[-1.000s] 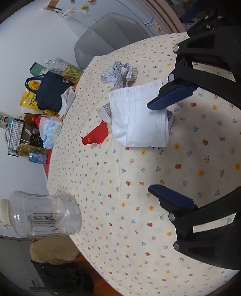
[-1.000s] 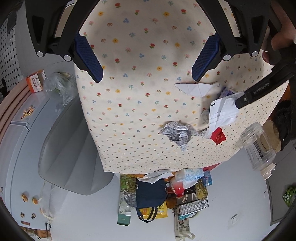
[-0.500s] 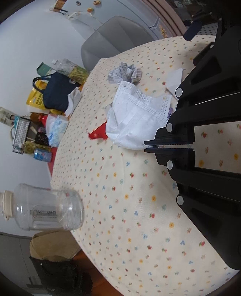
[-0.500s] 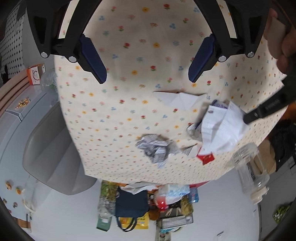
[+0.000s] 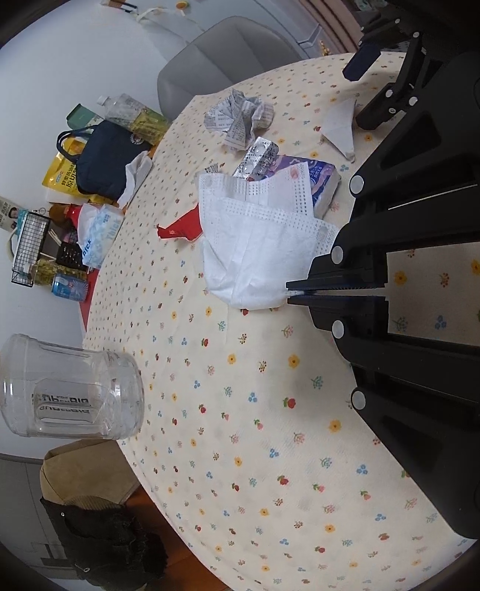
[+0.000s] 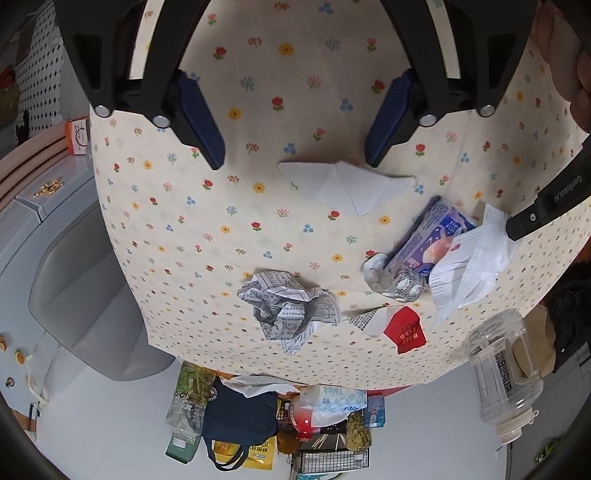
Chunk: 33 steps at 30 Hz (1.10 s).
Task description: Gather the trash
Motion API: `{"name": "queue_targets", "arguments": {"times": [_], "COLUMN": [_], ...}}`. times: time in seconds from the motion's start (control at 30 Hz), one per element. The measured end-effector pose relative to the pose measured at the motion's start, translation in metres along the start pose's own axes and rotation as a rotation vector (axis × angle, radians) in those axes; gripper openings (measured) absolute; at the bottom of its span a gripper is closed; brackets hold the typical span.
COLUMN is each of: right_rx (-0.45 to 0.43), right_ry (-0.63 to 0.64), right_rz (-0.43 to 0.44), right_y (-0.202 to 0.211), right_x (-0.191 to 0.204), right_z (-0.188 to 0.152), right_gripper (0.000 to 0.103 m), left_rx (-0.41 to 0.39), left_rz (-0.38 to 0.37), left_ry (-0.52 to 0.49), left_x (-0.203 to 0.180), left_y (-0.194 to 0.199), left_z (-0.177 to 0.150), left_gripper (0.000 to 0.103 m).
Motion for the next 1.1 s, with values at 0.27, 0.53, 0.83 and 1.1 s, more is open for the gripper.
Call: {"name": "queue_targets", "arguments": {"times": [0.27, 0.53, 0.83, 1.1], "right_rx": [0.002, -0.022, -0.014, -0.016], "right_ry": [0.019, 0.002, -0.046, -0.028], "right_rz": [0.041, 0.053, 0.098, 0.102], "right_y": [0.000, 0.026, 0.034, 0.020], "right_x": [0.007, -0.005, -0.008, 0.014], "right_z": [0.004, 0.000, 0.001, 0.011], "right_gripper": [0.002, 0.001, 0.050, 0.054], "left_rx": [-0.001, -0.039, -0.058, -0.041], "left_rz": [-0.004, -0.023, -0.017, 0.002], "left_ry": [-0.014, -0.027, -0.015, 0.008], "left_x": [-0.007, -0.018, -0.013, 0.005], "left_y": [-0.001, 0.019, 0.028, 0.017], "left_z": [0.002, 0.004, 0.001, 0.000], "left_gripper": [0.003, 0.003, 0.003, 0.003]}}
Point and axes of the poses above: each gripper's, at about its wrist camera, not at the fingertips, and y roughly against the way its jaws point, x to its left, z to its top, the point moved 5 cm from there along -y, roughly the way its jaws point, and after that the axes turned 10 degrees about -y, right-handed, at the moved point
